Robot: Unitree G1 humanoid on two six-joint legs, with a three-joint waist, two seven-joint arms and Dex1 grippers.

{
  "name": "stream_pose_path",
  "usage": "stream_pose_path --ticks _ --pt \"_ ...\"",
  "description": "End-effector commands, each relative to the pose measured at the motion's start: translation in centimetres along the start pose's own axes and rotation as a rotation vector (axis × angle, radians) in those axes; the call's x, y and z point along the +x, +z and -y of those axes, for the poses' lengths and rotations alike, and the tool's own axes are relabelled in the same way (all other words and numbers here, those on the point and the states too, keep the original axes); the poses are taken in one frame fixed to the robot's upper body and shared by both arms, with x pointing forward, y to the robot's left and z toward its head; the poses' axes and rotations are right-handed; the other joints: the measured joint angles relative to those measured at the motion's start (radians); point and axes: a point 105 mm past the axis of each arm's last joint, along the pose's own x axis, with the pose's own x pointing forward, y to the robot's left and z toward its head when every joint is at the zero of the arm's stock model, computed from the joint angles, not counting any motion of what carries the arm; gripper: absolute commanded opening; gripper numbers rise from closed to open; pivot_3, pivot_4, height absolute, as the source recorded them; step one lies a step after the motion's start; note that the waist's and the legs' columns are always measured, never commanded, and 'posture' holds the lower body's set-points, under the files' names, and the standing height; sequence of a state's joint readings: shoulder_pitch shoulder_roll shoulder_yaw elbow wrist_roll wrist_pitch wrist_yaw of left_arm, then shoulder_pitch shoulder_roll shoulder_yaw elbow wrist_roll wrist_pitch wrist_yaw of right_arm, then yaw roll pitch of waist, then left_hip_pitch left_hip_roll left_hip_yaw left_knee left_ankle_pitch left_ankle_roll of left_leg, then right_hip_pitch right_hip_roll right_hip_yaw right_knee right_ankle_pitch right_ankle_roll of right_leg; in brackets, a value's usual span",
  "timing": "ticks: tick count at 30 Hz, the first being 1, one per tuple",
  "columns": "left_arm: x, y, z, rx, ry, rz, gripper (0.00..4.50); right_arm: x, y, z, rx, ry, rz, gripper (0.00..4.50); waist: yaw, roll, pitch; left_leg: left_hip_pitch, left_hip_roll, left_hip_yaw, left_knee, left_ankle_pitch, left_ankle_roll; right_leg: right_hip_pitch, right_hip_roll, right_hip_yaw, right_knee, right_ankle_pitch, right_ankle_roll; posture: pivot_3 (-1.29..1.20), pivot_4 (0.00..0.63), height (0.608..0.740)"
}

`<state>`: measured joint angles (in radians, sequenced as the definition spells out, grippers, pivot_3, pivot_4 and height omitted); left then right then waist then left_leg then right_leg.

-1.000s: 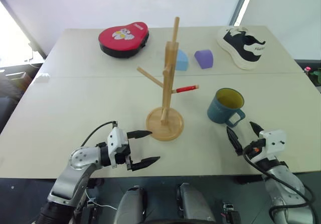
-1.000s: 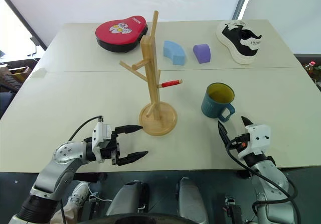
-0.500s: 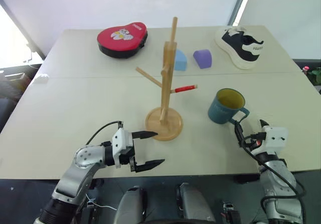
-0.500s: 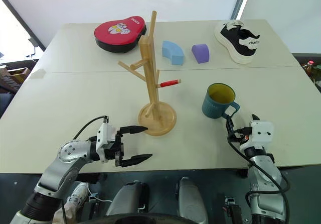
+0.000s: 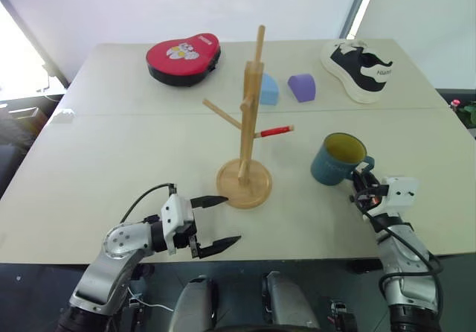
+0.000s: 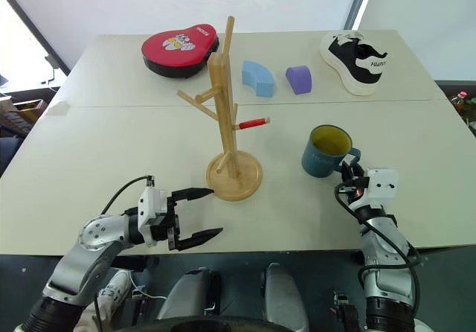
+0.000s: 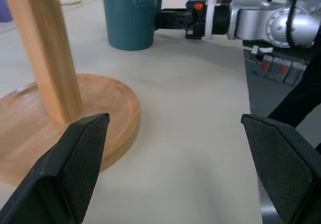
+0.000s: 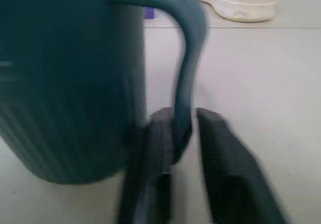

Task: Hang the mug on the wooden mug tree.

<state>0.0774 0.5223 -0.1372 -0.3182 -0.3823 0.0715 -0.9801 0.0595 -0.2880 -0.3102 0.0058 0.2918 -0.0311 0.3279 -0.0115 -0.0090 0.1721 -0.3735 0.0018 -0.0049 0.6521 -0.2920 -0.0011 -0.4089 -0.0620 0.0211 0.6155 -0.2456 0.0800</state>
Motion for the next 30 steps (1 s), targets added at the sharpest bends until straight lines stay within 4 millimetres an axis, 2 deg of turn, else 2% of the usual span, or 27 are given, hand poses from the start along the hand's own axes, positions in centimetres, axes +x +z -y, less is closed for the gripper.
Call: stream_pose_path --ticks 1,3,6,9,13,20,30 --pt "-0.2 1.1 -0.6 0.051 0.018 0.022 4.5 0.1 1.2 -0.6 0.004 0.034 0.051 0.08 -0.001 0.0 0.0 0.0 0.0 0.0 0.0 0.0 0.0 0.0 0.0 0.0 0.0 0.0 0.0 0.0 0.15 0.735" --pt "-0.5 1.0 -1.1 0.053 0.033 0.015 4.5 0.0 1.8 -1.4 -0.042 0.088 0.055 0.08 -0.001 0.0 0.0 0.0 0.0 0.0 0.0 0.0 0.0 0.0 0.0 0.0 0.0 0.0 0.0 0.0 0.15 0.735" --pt "-1.2 0.8 -2.0 0.047 0.076 0.006 4.5 -0.4 3.2 -4.2 -0.208 0.293 0.056 0.08 -0.002 0.001 0.0 0.0 0.0 0.0 0.001 0.0 0.0 0.0 0.0 0.0 0.001 0.0 0.0 0.0 0.15 0.735" --pt "-2.4 0.7 -3.3 0.027 0.129 0.006 4.5 -1.2 6.4 -7.3 -0.406 0.512 0.124 0.08 -0.004 0.001 0.0 0.0 0.0 0.0 0.001 0.0 0.0 0.0 0.002 -0.001 0.002 0.0 0.0 0.0 0.15 0.735" --pt "-3.2 1.1 -4.4 0.03 0.151 0.009 4.5 -1.7 9.9 -9.5 -0.627 0.696 0.201 0.08 0.0 0.0 0.001 0.0 0.001 -0.001 0.004 0.0 0.0 0.0 0.005 -0.002 0.003 0.0 0.0 0.0 0.15 0.735" --pt "-3.6 2.1 -5.3 0.05 0.182 0.043 4.5 -0.3 13.2 -9.6 -0.777 0.79 0.261 0.08 0.002 -0.003 0.002 -0.001 0.002 0.0 0.01 0.0 0.0 0.003 0.005 -0.003 0.003 0.0 0.0 0.0 0.15 0.735" --pt "-4.2 4.0 -4.9 0.025 0.174 0.114 4.5 1.3 15.6 -10.3 -0.826 0.861 0.318 0.08 0.0 -0.003 0.002 -0.001 0.003 -0.001 0.01 0.0 0.0 0.002 0.002 -0.002 0.004 0.0 0.0 0.0 0.15 0.735"
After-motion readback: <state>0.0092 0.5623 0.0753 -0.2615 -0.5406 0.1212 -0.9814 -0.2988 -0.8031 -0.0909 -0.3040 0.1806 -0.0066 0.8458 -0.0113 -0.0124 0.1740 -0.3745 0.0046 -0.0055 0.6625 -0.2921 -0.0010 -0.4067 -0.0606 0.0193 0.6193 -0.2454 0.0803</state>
